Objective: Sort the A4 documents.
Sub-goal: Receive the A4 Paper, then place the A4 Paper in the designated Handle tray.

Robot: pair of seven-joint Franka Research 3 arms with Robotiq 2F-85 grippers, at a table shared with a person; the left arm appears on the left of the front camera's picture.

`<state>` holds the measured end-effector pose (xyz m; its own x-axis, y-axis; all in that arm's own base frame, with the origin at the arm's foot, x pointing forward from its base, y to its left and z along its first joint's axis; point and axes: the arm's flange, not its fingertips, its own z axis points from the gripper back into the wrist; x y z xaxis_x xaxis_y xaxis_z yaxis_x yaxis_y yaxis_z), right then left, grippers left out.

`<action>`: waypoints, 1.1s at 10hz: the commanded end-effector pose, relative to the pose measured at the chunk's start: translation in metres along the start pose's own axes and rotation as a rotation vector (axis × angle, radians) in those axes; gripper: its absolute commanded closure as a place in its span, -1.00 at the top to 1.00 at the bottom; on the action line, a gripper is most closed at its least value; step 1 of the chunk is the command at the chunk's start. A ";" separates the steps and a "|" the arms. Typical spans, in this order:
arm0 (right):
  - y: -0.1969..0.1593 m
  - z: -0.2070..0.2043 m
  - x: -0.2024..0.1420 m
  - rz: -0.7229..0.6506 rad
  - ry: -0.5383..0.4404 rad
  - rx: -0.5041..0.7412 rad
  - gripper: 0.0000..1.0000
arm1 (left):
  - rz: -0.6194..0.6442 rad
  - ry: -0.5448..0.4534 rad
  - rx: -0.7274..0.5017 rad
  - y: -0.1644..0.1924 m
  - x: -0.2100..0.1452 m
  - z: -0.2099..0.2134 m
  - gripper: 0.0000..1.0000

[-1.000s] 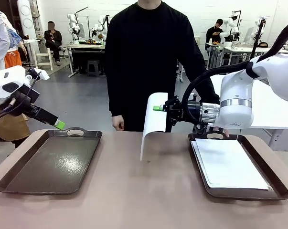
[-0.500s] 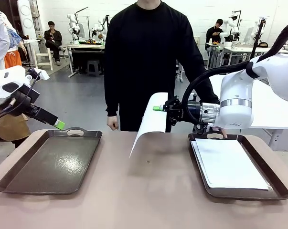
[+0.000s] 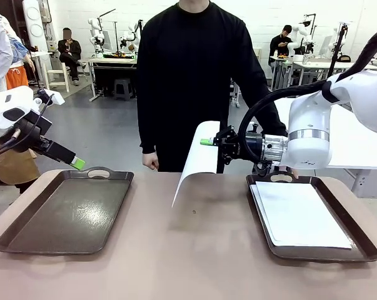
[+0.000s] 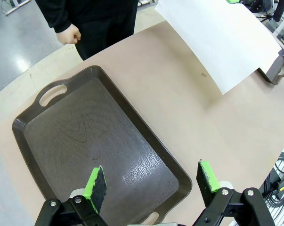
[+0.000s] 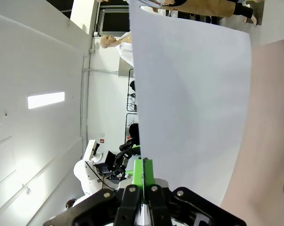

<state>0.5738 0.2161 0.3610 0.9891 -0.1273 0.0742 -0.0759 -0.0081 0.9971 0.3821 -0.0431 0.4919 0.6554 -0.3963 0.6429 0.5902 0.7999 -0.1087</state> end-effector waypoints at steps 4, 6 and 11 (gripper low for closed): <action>-0.002 0.000 -0.001 -0.003 -0.002 -0.005 -1.00 | 0.002 -0.004 -0.009 0.002 -0.001 -0.001 1.00; -0.002 0.000 -0.001 -0.003 -0.002 -0.005 -1.00 | 0.002 -0.004 -0.009 0.002 -0.001 -0.001 1.00; 0.053 0.079 0.001 0.092 0.164 0.038 -0.97 | 0.002 -0.004 -0.009 0.002 -0.001 -0.001 1.00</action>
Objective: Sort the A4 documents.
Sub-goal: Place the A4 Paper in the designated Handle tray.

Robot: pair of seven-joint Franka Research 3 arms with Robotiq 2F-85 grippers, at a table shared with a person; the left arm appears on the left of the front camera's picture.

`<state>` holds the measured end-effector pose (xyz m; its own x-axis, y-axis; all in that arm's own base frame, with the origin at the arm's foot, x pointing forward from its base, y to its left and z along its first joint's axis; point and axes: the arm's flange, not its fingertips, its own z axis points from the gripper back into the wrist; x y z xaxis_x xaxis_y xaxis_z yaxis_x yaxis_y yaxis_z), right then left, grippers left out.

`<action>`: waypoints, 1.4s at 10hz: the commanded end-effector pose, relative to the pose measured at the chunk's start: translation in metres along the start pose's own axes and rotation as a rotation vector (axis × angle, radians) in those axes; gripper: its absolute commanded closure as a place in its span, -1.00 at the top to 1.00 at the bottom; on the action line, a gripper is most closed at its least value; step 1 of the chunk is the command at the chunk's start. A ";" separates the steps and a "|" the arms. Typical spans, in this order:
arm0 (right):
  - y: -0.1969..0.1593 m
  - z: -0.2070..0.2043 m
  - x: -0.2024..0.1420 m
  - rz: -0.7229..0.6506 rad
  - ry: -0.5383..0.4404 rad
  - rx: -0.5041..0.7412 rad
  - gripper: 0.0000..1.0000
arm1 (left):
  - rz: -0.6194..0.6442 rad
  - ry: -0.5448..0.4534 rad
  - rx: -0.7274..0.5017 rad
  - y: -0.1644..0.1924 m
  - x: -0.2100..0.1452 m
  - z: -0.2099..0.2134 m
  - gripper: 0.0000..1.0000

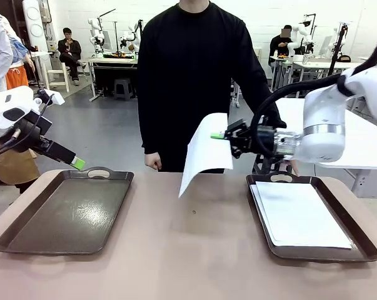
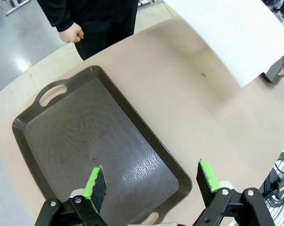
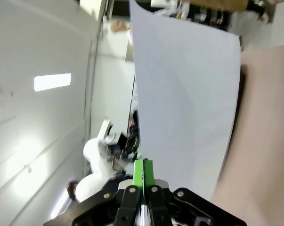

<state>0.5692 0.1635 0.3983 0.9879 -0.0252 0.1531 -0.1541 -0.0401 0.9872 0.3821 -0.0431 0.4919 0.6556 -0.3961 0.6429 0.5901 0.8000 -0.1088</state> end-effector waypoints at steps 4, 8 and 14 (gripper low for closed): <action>0.038 0.116 0.006 0.004 0.118 -0.081 -0.97 | 0.002 -0.004 -0.009 0.002 -0.001 -0.001 1.00; -0.008 0.152 -0.011 -0.071 0.036 -0.069 -0.97 | 0.002 -0.004 -0.009 0.002 -0.001 -0.001 1.00; -0.068 0.198 -0.051 -0.096 0.089 -0.184 -0.97 | 0.002 -0.004 -0.009 0.002 -0.001 -0.001 1.00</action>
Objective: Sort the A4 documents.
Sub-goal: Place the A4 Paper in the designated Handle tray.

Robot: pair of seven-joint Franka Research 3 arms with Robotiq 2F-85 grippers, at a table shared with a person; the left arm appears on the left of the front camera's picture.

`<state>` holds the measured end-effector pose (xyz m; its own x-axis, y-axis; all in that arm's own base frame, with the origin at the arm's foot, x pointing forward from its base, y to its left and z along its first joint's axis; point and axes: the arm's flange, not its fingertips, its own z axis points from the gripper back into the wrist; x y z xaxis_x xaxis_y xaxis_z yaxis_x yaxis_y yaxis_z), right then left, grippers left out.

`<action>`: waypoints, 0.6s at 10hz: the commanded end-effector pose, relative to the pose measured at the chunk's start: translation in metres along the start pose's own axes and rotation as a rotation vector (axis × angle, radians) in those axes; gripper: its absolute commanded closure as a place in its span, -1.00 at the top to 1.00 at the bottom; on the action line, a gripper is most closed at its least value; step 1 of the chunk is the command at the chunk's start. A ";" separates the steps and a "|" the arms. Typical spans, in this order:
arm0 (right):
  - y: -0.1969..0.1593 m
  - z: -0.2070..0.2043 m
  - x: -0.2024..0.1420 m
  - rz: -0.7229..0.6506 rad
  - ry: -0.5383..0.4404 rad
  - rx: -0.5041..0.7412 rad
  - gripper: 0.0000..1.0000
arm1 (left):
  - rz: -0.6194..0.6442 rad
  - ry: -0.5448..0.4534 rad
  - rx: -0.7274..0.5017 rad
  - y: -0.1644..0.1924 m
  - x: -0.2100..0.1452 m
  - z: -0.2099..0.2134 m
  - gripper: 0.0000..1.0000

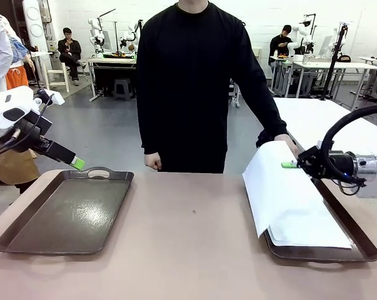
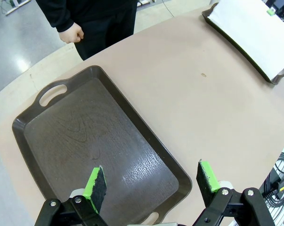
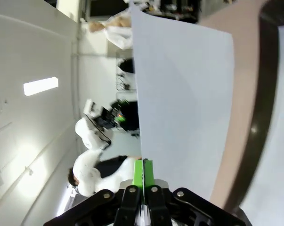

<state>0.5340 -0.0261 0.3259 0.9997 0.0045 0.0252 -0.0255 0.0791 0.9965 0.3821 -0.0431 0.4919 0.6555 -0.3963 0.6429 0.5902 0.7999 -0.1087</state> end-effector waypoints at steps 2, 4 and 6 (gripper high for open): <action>-0.025 0.007 -0.015 0.066 0.112 -0.192 -0.97 | 0.002 -0.004 -0.009 0.002 -0.001 -0.001 1.00; -0.024 0.016 -0.013 0.114 0.142 -0.298 -0.97 | 0.002 -0.004 -0.009 0.002 -0.001 -0.001 1.00; -0.021 0.026 -0.009 0.169 0.129 -0.401 -0.97 | 0.002 -0.004 -0.009 0.002 -0.001 -0.001 1.00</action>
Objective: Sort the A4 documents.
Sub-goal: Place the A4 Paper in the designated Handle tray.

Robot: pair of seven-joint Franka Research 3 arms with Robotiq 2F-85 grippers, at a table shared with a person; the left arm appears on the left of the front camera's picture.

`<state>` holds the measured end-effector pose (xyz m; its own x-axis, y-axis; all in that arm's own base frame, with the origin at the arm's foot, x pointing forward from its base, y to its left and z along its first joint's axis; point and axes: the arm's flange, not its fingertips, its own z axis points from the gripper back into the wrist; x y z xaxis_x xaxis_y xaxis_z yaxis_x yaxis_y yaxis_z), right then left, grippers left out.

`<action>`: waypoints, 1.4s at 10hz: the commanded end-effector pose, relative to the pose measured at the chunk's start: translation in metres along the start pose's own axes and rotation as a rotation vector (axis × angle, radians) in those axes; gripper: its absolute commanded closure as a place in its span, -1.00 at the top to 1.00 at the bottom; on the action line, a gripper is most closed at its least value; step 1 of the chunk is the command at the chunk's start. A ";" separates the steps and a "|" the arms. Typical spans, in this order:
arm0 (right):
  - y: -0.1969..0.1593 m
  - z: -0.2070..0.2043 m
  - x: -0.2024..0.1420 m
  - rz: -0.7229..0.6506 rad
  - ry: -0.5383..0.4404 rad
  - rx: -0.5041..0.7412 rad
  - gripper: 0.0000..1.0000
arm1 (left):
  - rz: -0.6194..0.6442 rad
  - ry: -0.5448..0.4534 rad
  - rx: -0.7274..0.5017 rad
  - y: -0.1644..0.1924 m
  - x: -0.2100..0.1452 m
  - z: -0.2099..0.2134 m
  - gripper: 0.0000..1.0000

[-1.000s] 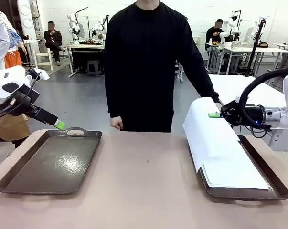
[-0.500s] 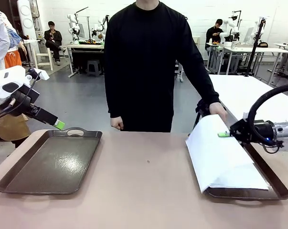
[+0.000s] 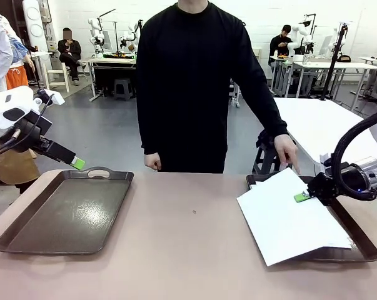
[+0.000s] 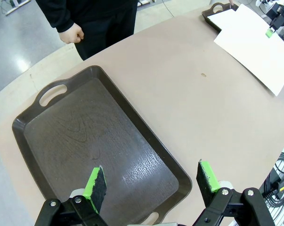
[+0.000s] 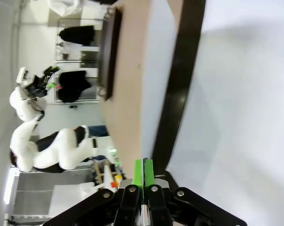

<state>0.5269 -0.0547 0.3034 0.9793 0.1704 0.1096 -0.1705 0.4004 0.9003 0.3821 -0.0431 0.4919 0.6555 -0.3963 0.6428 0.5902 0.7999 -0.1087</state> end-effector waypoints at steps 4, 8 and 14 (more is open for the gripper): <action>0.006 0.023 0.006 0.106 -0.094 -0.225 -0.97 | 0.002 -0.004 -0.009 0.002 -0.001 -0.001 1.00; -0.008 0.043 0.008 0.057 -0.138 -0.249 -0.97 | 0.002 -0.004 -0.009 0.002 -0.001 -0.001 1.00; -0.020 0.053 0.004 0.008 -0.176 -0.265 -0.97 | 0.002 -0.004 -0.009 0.002 -0.001 -0.001 1.00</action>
<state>0.5395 -0.1162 0.3097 0.9733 0.0325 0.2272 -0.1983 0.6173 0.7613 0.3821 -0.0431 0.4919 0.6555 -0.3963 0.6428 0.5902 0.7999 -0.1087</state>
